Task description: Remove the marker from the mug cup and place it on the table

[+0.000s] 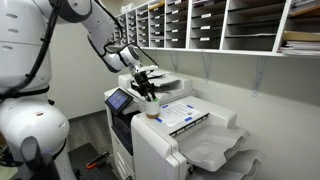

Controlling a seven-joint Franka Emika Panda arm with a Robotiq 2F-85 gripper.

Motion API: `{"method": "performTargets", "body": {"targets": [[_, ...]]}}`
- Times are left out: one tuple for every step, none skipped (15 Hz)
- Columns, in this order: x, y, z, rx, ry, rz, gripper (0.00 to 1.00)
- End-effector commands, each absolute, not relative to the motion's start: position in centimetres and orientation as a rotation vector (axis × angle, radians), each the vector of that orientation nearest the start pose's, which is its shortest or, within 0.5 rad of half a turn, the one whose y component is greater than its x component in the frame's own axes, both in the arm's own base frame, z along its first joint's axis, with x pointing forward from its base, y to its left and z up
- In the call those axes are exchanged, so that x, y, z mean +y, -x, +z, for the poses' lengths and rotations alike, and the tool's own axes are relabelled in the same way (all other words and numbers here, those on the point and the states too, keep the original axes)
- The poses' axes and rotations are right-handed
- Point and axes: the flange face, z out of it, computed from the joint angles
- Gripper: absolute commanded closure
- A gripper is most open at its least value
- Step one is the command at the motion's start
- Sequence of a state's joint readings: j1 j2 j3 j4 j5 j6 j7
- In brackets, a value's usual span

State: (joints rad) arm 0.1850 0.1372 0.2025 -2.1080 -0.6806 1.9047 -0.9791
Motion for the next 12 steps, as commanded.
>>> {"method": "performTargets", "body": {"targets": [[15.3,-51.5,33.7,1.968,-1.746,-0.633,0.52],[15.1,-51.5,33.5,1.963,-1.749,-0.644,0.53],[14.8,-51.6,33.4,1.958,-1.754,-0.647,0.54],[14.6,-51.7,33.2,1.958,-1.755,-0.651,0.56],[14.6,-51.7,33.2,1.957,-1.751,-0.650,0.60],[14.5,-51.7,33.2,1.954,-1.751,-0.646,0.62],[14.6,-51.6,33.3,1.957,-1.744,-0.638,0.71],[14.7,-51.6,33.3,1.959,-1.738,-0.634,0.88],[14.8,-51.6,33.4,1.963,-1.728,-0.623,0.97],[14.9,-51.5,33.5,1.966,-1.721,-0.609,1.00],[15.0,-51.5,33.9,1.967,-1.715,-0.588,0.96],[15.1,-51.4,34.2,1.976,-1.712,-0.572,0.95]]}}
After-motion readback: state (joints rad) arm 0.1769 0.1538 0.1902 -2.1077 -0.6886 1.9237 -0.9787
